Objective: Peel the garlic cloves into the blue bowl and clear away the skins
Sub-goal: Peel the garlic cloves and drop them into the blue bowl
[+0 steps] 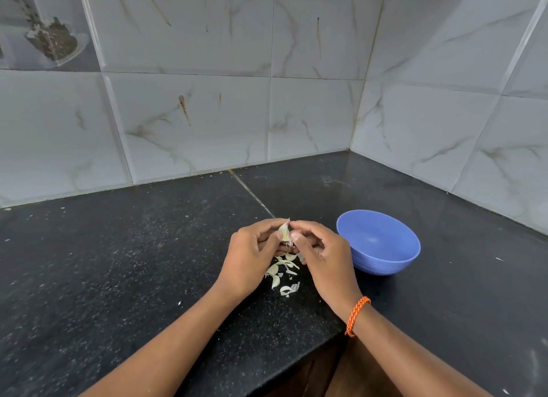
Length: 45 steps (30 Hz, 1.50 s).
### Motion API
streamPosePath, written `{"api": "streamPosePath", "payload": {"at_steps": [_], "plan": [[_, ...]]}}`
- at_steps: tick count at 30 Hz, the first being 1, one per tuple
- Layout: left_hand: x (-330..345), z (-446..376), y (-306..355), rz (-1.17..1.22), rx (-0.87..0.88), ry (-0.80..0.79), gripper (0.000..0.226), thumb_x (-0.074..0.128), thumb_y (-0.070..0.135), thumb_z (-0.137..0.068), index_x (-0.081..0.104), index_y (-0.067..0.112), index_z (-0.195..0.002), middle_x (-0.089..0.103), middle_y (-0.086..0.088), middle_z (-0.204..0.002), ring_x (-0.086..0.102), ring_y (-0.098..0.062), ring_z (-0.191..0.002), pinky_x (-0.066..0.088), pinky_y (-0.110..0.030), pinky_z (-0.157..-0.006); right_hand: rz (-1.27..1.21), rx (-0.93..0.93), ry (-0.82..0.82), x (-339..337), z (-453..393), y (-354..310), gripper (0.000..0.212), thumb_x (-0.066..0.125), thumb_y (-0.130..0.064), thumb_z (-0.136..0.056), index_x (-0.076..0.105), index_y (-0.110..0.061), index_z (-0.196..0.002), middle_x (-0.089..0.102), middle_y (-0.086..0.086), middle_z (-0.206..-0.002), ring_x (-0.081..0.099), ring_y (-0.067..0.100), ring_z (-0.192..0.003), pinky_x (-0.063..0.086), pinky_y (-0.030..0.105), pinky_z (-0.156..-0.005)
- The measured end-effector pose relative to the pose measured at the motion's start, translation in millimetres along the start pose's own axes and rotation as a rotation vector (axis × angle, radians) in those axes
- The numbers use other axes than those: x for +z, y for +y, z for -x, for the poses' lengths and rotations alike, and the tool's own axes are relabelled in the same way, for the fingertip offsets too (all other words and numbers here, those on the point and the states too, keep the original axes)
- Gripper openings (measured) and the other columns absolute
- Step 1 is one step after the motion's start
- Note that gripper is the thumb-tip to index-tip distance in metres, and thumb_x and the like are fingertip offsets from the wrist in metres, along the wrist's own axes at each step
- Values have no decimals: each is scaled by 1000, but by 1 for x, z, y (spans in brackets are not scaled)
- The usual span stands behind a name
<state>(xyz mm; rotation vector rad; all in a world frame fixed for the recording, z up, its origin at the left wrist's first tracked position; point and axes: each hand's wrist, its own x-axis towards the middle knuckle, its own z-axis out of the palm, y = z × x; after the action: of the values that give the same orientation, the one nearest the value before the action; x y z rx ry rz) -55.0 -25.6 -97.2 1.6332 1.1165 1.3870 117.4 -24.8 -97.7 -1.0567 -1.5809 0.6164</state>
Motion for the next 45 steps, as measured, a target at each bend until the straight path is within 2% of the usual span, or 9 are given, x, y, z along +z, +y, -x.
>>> {"api": "streamPosePath", "payload": {"at_steps": [5, 8, 11, 16, 23, 31, 36, 41, 45], "plan": [[1, 2, 3, -97, 67, -4, 16, 63, 19, -111, 68, 18, -126, 84, 5, -98, 81, -11, -97, 66, -41, -92, -61, 8, -23, 0, -1, 0, 14, 77, -20, -97, 79, -23, -111, 75, -8, -101, 76, 16, -89, 60, 26, -68], [0, 1, 1, -97, 50, 56, 6, 70, 20, -107, 74, 17, -110, 83, 5, -92, 81, -12, -90, 66, -45, -90, -110, 23, -30, -1, -2, 1, 10, 75, -17, -99, 78, -20, -108, 77, -3, -101, 77, 18, -89, 63, 28, -67], [2, 1, 1, -75, 23, 67, 7, 74, 15, -103, 81, 16, -101, 83, 3, -90, 81, -15, -87, 68, -45, -86, -118, 13, -24, -1, -2, 1, 3, 72, -13, -101, 73, -16, -101, 77, -3, -94, 77, 18, -87, 63, 29, -69], [5, 5, 5, 82, -42, 38, 11, 83, 21, -96, 84, 13, -104, 83, -6, -91, 82, -26, -87, 67, -47, -87, -109, 4, -17, 0, -1, -1, 9, 75, -12, -99, 74, -18, -105, 77, -6, -95, 76, 16, -88, 61, 24, -71], [1, 2, 3, 154, -77, 112, 11, 87, 15, -91, 85, 10, -100, 84, -6, -92, 82, -27, -88, 67, -45, -90, -156, 36, -74, -3, -3, 1, 20, 80, -14, -94, 79, -14, -114, 80, -4, -107, 76, 13, -102, 62, 25, -84], [4, 3, 3, 132, -32, 235, 6, 86, 15, -93, 85, 14, -98, 83, -2, -96, 82, -21, -90, 66, -40, -87, -148, 44, -97, 0, 2, -6, 19, 76, -25, -98, 79, -14, -113, 81, -2, -95, 79, 14, -89, 63, 25, -74], [8, 6, 5, 76, -3, 269, 5, 86, 15, -92, 85, 17, -96, 83, 4, -91, 81, -15, -87, 65, -31, -83, -102, 20, -108, 2, 2, -7, 17, 78, -27, -97, 77, -17, -111, 80, -4, -94, 78, 14, -92, 65, 28, -77], [8, 8, 6, 162, -58, 250, 2, 84, 11, -94, 84, 13, -96, 83, -3, -89, 82, -23, -86, 66, -40, -83, -67, -2, -64, 2, 3, -5, 18, 85, -19, -90, 79, -17, -107, 80, -7, -92, 78, 12, -89, 64, 27, -78], [10, 9, 8, 229, -97, 252, 1, 81, 8, -95, 83, 8, -95, 83, -8, -87, 82, -26, -83, 65, -33, -77, 3, -46, -6, 3, 3, -4, 21, 88, -18, -86, 81, -16, -106, 79, -9, -92, 77, 9, -88, 63, 23, -76]]}}
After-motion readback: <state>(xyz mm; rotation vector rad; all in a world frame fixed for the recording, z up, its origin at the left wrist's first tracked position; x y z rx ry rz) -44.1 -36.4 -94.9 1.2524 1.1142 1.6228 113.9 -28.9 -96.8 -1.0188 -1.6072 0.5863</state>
